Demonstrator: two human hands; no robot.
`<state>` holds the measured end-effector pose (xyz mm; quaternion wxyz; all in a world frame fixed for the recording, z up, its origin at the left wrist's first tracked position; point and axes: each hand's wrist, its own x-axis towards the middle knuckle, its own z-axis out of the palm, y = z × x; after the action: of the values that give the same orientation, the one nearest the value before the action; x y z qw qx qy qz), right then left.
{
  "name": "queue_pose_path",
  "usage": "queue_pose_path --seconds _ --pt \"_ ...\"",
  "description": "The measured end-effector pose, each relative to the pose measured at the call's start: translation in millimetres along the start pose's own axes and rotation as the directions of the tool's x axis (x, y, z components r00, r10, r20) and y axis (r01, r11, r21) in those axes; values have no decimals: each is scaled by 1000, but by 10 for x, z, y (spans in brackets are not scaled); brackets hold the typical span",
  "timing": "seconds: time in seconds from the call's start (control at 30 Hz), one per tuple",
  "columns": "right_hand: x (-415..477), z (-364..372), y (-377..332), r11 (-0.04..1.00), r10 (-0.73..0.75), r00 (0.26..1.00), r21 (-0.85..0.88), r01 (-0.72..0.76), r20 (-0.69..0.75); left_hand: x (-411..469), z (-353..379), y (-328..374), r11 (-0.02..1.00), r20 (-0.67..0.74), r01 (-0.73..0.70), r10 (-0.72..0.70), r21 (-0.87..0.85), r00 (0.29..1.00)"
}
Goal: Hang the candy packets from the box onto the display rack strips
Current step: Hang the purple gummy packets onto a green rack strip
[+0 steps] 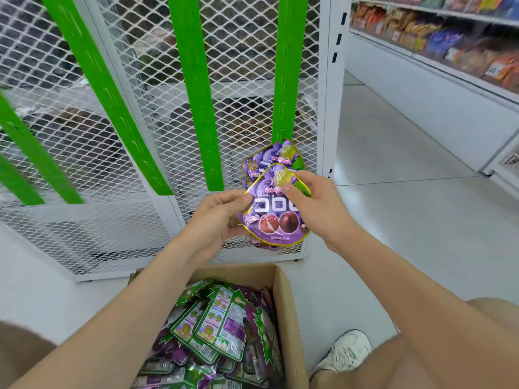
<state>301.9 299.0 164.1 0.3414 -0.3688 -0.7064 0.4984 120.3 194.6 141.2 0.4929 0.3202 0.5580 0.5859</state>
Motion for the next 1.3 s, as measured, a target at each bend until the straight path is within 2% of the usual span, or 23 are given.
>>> queue_pose_path --seconds 0.07,0.13,0.2,0.27,0.3,0.37,0.47,0.53,0.7,0.9,1.1,1.3 --pt "48 -25 -91 997 -11 1000 72 13 -29 63 36 100 997 7 -20 19 72 1000" --pt "127 -45 -157 995 -23 998 99 29 -65 172 118 232 971 -49 -102 115 217 992" --pt "247 -90 -182 996 -41 990 76 52 -132 327 233 387 902 -87 -229 278 365 957" --pt "399 -158 -195 998 -57 971 2 59 -231 493 389 570 792 -54 -335 418 510 907" --pt "472 -197 -212 998 -69 958 -32 63 -278 568 474 658 753 -43 -365 461 548 886" --pt "621 -268 -238 995 -95 937 -56 80 -337 689 639 801 748 -52 -410 508 521 860" --pt "777 -329 -306 989 -137 918 -98 109 -371 841 818 889 824 -210 -397 506 405 836" --pt "845 -343 -352 984 -167 912 -122 130 -374 922 838 899 856 -256 -385 480 345 839" --pt "932 -349 -458 974 -222 899 -129 187 -378 967 863 982 906 -195 -364 405 217 893" --pt "912 -276 -493 972 -233 913 -97 213 -334 853 836 1060 949 -125 -281 299 145 946" --pt "890 -244 -460 990 -139 929 -53 129 -344 773 796 1077 936 -90 -295 316 190 944" --pt "777 -220 -301 990 -113 959 -109 87 -259 785 717 1065 918 -114 -298 336 260 935"
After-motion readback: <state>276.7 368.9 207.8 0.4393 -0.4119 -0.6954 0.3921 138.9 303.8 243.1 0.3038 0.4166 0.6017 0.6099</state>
